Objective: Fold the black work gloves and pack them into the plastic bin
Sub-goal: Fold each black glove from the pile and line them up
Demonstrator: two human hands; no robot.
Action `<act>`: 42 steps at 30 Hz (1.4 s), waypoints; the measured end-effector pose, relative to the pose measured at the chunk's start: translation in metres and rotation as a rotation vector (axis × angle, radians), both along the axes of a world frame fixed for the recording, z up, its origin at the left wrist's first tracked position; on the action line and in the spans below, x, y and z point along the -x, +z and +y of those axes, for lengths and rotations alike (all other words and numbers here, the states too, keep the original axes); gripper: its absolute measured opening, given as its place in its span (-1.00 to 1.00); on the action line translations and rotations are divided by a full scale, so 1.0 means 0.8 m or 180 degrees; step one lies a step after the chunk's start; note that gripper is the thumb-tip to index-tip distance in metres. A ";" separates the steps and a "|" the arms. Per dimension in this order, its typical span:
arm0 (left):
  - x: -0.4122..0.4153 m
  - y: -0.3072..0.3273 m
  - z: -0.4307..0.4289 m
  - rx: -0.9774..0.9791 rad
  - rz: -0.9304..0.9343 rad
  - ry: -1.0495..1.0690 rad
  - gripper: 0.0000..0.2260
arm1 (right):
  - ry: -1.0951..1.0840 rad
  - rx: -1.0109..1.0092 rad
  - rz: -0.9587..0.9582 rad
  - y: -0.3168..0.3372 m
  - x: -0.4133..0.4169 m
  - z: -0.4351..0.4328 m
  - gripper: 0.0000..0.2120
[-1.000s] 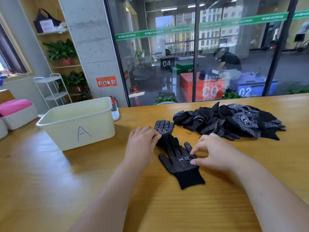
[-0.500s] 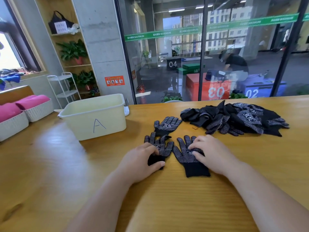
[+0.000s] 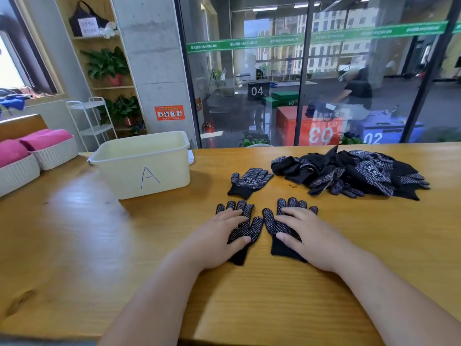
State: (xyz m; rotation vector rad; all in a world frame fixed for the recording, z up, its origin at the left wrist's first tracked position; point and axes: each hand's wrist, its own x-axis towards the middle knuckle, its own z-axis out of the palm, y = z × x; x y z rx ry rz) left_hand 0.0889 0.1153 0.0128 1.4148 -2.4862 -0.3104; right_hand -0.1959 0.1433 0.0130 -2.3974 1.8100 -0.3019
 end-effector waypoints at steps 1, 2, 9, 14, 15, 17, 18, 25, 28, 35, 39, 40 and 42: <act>0.001 0.000 0.000 -0.0097 -0.0121 -0.0033 -0.40 | 0.0053 -0.0060 0.0001 0.001 -0.001 0.000 -0.44; 0.002 0.000 0.000 -0.0126 -0.0193 -0.0030 -0.38 | 0.0096 -0.0096 -0.0050 0.002 0.000 0.000 -0.46; 0.016 0.002 0.000 0.0249 -0.0049 0.0162 -0.43 | 0.0097 0.0081 -0.0397 0.006 0.010 0.001 -0.42; 0.037 -0.005 -0.003 -0.0158 -0.0732 0.0125 -0.31 | 0.0082 -0.0292 0.0369 0.000 -0.018 -0.001 -0.27; 0.038 -0.007 -0.003 -0.0204 -0.0829 0.0123 -0.29 | 0.0119 -0.0413 0.0411 0.000 -0.020 0.000 -0.27; 0.036 -0.006 0.001 -0.0293 -0.0859 0.0075 -0.30 | 0.0251 -0.0559 0.0368 0.004 -0.015 0.005 -0.28; 0.034 -0.004 0.003 -0.0309 -0.0771 0.0071 -0.32 | 0.0298 -0.0590 0.0274 0.006 -0.011 0.006 -0.28; 0.042 -0.012 -0.016 0.0003 -0.0546 0.0443 -0.33 | -0.0265 -0.0338 0.0285 0.002 -0.028 -0.011 -0.17; 0.048 -0.019 -0.023 -0.0084 -0.0888 0.0424 -0.27 | -0.0288 -0.0518 0.0464 -0.004 -0.037 -0.018 -0.16; 0.046 -0.019 -0.015 0.0066 -0.0738 0.0495 -0.32 | -0.0286 -0.0425 0.0483 -0.006 -0.034 -0.012 -0.19; 0.023 -0.016 -0.008 0.0391 -0.0564 0.0677 -0.35 | -0.0210 -0.0158 0.0394 -0.002 -0.020 0.004 -0.23; 0.015 -0.016 -0.009 0.0253 -0.0600 0.0702 -0.35 | -0.0207 -0.0176 0.0383 -0.001 -0.016 0.006 -0.23; 0.004 -0.019 -0.012 -0.0126 -0.0691 0.0716 -0.32 | -0.0217 -0.0335 0.0377 -0.002 -0.012 0.005 -0.24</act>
